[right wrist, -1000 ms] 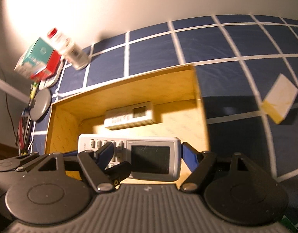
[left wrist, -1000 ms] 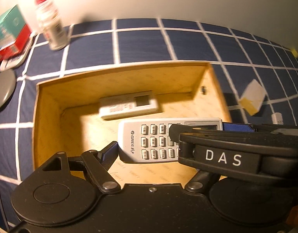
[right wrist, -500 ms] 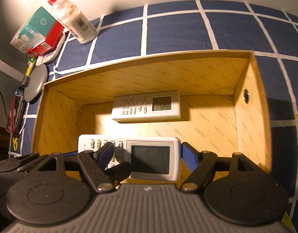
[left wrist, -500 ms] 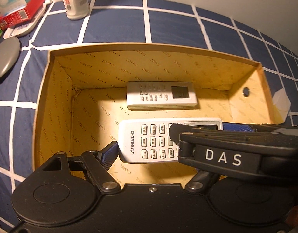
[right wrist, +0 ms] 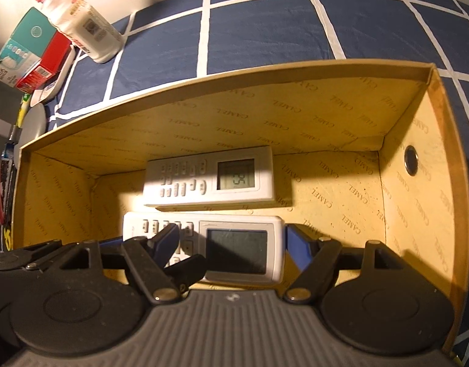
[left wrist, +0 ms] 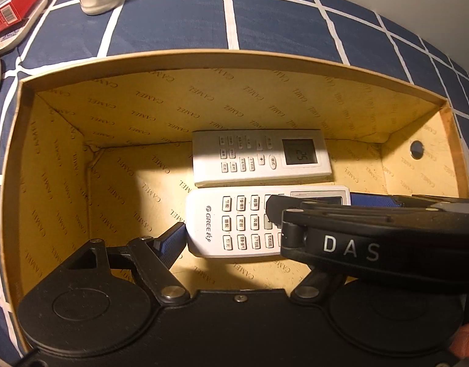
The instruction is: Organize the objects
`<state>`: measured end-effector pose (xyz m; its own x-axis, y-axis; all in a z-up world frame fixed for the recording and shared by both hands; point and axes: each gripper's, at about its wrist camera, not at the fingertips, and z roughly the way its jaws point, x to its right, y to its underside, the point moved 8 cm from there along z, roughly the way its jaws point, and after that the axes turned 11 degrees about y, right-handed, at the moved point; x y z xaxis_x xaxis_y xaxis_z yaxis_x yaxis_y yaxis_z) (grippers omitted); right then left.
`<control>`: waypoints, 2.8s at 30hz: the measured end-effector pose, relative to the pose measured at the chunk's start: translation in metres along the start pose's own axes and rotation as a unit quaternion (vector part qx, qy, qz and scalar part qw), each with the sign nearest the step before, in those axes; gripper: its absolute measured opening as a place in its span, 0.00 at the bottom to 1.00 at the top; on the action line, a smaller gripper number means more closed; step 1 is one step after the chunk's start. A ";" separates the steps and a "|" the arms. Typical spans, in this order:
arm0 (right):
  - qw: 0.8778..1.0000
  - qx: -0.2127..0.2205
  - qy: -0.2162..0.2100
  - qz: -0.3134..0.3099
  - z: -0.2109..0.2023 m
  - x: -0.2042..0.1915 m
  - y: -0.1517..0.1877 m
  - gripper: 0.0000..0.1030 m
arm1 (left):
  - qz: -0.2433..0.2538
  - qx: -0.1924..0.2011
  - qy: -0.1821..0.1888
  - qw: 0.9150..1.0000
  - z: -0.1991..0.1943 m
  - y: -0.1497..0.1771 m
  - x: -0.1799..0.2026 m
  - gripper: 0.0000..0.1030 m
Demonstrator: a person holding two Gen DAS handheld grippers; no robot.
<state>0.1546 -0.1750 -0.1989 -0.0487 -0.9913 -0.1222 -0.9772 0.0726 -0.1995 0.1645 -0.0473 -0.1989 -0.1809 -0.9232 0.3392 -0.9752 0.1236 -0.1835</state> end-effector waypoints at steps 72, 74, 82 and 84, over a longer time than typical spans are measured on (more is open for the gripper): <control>0.988 0.123 0.018 0.097 -0.168 0.129 0.070 1.00 | 0.092 0.075 -0.026 0.993 -0.095 0.052 0.154 1.00; 0.984 0.126 0.024 0.120 -0.171 0.145 0.079 1.00 | 0.111 0.069 -0.020 0.991 -0.089 0.057 0.169 1.00; 0.969 0.134 0.050 0.201 -0.181 0.204 0.122 1.00 | 0.178 0.047 0.000 0.983 -0.065 0.078 0.221 1.00; 0.965 0.135 0.056 0.219 -0.183 0.216 0.132 1.00 | 0.194 0.041 0.006 0.980 -0.058 0.085 0.233 1.00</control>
<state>-0.0230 -0.3993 -0.0741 -0.4813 -0.8638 -0.1493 -0.7691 0.4978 -0.4008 0.0319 -0.2307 -0.0820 -0.5373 -0.8085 0.2400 -0.8199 0.4342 -0.3731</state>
